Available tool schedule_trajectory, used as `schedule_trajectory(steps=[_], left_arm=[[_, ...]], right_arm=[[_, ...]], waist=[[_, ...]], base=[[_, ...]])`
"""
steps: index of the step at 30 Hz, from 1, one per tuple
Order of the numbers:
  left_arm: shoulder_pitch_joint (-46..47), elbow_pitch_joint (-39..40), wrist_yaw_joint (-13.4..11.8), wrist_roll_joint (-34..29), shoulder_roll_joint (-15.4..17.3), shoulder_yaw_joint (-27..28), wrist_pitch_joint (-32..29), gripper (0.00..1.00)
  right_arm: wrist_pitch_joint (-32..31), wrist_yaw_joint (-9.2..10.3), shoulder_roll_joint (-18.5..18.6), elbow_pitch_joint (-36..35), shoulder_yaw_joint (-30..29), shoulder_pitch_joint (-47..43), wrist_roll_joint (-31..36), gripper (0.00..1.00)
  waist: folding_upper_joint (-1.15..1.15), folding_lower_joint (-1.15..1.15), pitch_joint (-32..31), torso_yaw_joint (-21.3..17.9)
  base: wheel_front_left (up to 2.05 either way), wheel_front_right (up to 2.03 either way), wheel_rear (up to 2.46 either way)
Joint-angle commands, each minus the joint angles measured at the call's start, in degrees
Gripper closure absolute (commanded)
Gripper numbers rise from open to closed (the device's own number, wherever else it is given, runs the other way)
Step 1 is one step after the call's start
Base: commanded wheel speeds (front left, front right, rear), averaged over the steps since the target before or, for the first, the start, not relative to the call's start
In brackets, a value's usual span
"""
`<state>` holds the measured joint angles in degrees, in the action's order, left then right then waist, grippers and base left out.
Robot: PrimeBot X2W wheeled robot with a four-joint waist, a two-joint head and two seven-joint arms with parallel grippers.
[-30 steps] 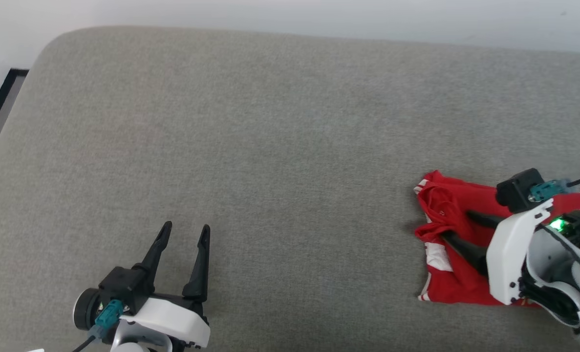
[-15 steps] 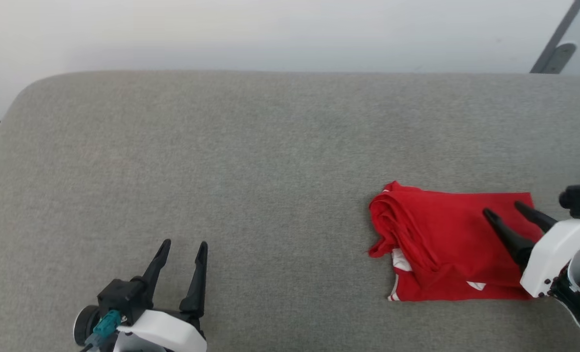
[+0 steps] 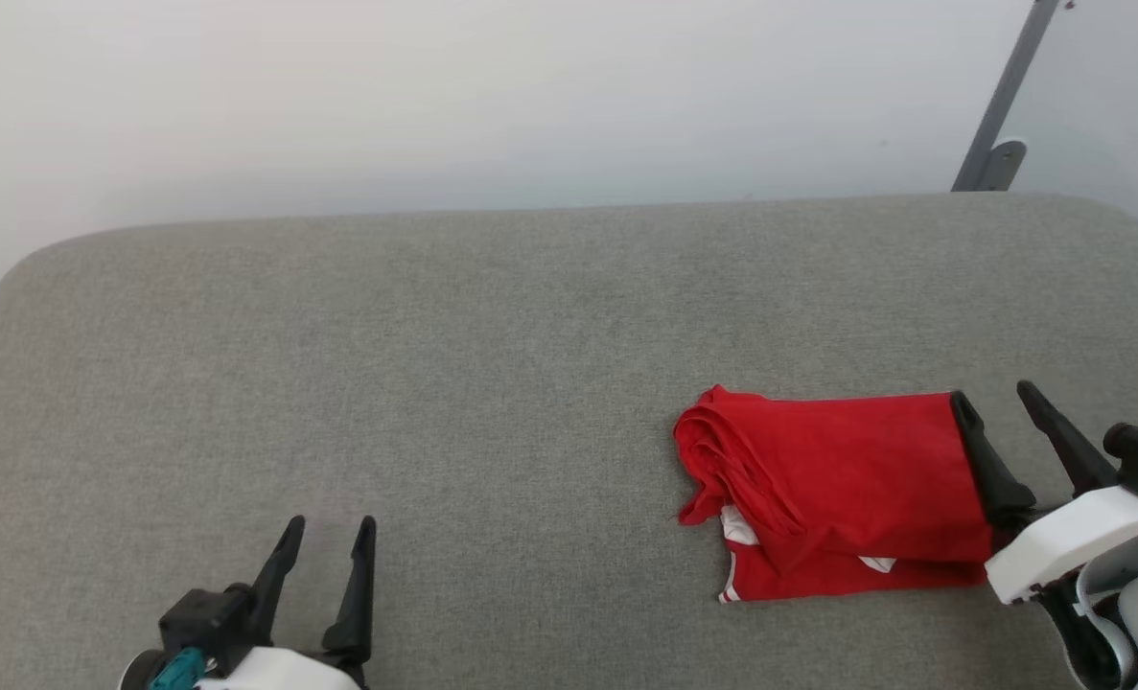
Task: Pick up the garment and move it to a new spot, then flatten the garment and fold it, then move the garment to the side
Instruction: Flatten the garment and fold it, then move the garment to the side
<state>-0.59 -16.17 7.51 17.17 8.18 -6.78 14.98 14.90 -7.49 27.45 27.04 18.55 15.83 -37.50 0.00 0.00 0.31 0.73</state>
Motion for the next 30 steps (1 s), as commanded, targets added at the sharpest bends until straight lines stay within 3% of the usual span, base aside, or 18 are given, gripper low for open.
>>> schedule_trajectory(steps=[1,6,16,30], left_arm=[[-1.0,0.4,-0.1,0.3,0.3,0.4,0.3,0.00],[-2.9,2.4,-0.1,-0.5,0.5,1.6,0.3,0.00],[-8.1,7.1,-0.1,-2.6,-1.0,4.1,0.3,0.00],[-8.5,9.1,-0.1,-3.3,-2.3,4.8,0.3,0.00]], right_arm=[[0.3,0.00,-0.9,-1.2,-1.0,-0.7,1.1,0.00],[0.3,0.00,-6.4,-7.0,-8.9,-7.9,6.4,0.00],[0.3,0.01,-9.5,-14.6,-18.2,-18.5,10.9,0.00],[0.3,0.00,-9.6,-15.9,-19.4,-20.3,12.3,0.00]], waist=[[0.00,0.00,-0.3,-0.3],[0.00,0.00,-0.7,-0.2],[0.00,0.00,-0.6,0.2],[0.00,0.00,0.0,0.6]], base=[[0.00,0.00,0.00],[0.00,0.00,0.00],[0.00,0.00,0.00],[0.00,0.00,0.00]])
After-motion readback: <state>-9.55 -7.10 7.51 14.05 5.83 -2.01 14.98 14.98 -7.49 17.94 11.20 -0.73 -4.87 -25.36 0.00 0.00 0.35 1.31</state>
